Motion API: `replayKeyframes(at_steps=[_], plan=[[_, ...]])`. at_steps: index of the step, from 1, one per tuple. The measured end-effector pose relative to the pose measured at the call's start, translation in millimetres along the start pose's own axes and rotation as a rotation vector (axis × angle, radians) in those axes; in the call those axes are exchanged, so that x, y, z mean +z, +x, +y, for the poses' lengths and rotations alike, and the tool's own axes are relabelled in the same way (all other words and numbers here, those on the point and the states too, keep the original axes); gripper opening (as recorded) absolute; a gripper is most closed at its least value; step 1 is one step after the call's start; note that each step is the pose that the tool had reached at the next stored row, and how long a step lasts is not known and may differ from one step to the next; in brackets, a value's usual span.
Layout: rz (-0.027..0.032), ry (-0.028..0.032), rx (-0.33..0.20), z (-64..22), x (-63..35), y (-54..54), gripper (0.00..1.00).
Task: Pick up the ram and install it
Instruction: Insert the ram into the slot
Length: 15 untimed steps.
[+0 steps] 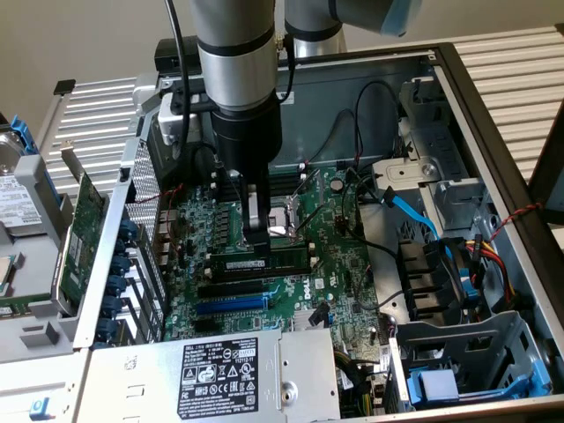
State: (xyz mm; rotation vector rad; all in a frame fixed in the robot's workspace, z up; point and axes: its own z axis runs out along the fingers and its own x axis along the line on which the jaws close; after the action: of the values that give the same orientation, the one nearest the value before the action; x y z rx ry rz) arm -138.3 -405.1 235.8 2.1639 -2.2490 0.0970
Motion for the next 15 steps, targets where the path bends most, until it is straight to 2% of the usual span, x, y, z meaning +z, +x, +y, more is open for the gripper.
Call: replayKeyframes(at_steps=[4,15], plan=[[-0.0002,0.0028,0.0,2.4,0.2,-1.6,0.21],[0.0033,0.0028,0.005,6.6,1.4,-1.6,0.21]])
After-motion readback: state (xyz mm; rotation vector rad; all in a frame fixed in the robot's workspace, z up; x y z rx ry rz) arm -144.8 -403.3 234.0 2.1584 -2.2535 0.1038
